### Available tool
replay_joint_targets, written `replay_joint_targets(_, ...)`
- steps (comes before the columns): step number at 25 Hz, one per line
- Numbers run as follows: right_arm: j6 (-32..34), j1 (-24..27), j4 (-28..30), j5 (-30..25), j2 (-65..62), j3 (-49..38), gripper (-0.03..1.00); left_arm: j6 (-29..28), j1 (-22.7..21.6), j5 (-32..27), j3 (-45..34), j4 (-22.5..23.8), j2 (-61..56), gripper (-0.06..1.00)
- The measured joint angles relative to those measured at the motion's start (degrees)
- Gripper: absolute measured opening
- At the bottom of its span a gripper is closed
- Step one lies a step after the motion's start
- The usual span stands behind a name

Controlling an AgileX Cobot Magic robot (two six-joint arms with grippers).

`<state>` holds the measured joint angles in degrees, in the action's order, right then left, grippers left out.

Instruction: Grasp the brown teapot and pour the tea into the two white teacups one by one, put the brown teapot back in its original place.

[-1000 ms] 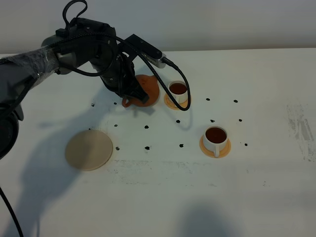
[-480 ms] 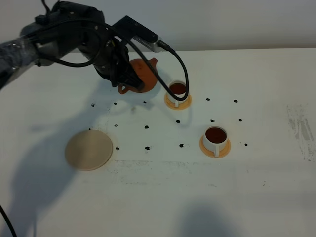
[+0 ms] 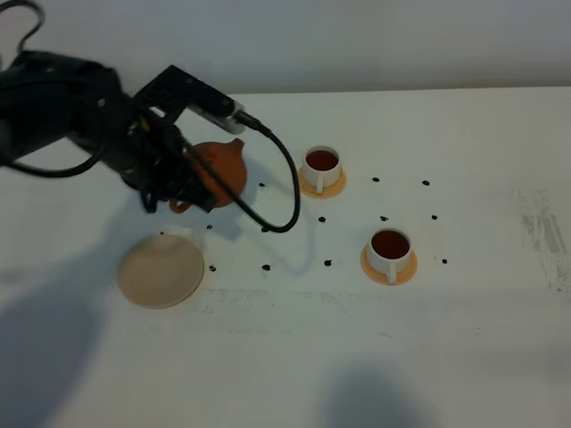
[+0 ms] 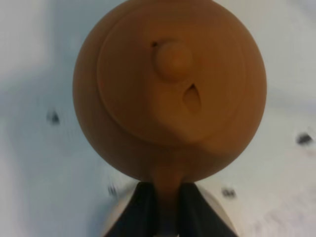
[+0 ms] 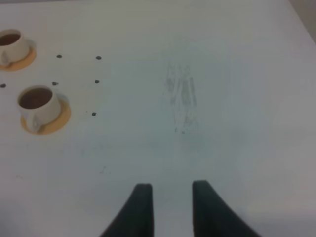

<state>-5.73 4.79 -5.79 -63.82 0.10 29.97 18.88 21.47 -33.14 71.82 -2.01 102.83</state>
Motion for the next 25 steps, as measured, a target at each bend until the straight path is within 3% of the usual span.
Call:
replay_joint_targets(6,0.0,0.0,0.0,0.0,0.0,0.0,0.22,-4.2,-0.8,1.2,-12.3,-2.2,-10.1,0.09)
replay_joint_targets(14,0.0,0.0,0.0,0.0,0.0,0.0,0.22,-7.0,-3.1,2.4,-22.2,-2.0,-16.4,0.09)
replay_joint_targets(25,0.0,0.0,0.0,0.0,0.0,0.0,0.22,-7.3,-4.7,14.4,-31.7,-1.8,-16.5,0.09)
